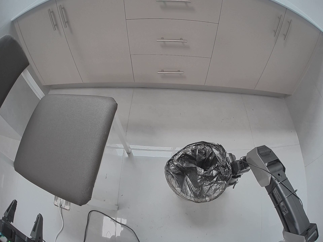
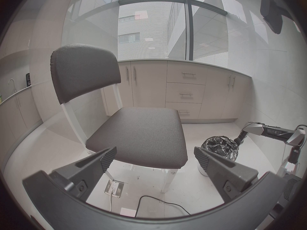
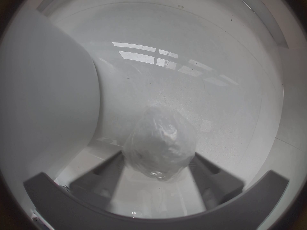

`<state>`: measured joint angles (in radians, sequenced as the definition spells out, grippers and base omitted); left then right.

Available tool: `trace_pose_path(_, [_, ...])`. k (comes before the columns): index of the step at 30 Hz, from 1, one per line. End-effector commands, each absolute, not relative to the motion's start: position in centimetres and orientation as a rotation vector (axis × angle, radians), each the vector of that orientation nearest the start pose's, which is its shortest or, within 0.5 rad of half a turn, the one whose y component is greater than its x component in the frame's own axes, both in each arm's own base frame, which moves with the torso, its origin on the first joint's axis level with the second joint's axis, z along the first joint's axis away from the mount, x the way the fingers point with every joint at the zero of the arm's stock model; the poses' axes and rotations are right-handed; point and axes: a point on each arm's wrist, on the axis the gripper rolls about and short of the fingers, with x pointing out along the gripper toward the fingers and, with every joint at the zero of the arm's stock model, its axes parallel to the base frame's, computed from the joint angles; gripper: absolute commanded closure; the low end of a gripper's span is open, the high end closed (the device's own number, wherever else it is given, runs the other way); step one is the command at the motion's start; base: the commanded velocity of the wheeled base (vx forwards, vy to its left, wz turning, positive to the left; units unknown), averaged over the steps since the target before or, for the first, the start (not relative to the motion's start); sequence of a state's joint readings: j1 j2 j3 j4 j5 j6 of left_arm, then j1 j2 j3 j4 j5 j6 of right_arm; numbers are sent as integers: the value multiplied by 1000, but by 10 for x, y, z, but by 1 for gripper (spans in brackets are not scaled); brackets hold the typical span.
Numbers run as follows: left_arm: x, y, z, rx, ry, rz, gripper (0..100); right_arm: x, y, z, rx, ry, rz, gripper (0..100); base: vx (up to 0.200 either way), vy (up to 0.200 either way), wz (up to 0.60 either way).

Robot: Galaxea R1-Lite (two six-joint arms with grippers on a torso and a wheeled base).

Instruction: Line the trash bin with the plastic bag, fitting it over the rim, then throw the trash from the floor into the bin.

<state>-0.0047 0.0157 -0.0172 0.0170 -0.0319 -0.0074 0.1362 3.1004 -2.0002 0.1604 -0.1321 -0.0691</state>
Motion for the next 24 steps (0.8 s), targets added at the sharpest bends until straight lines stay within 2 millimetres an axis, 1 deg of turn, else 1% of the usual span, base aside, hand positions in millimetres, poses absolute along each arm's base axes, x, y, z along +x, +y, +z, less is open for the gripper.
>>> trace_pose_path(1, [-23, -1, 75, -8, 11, -37, 0, 474, 62, -206, -228, 1249, 47, 100, 0, 0, 0])
trace_pose_path(12, [-23, -1, 75, -8, 11, -37, 0, 474, 62, -206, -225, 1248, 32, 100, 0, 0, 0])
trace_pose_path(15, [-23, -1, 75, -5, 11, -38, 0, 473, 55, -207, -168, 1261, -28, 100, 0, 0, 0])
trace_pose_path(18, [-23, -1, 75, 1, 12, -38, 0, 468, 39, -207, -146, 1332, -63, 100, 0, 0, 0])
trace_pose_path(21, [-23, -1, 75, 4, 12, -40, 0, 464, 24, -190, -124, 1421, -93, 100, 0, 0, 0])
trace_pose_path(24, [-23, -1, 75, 11, 12, -41, 0, 455, 13, -187, -113, 1525, -112, 100, 0, 0, 0])
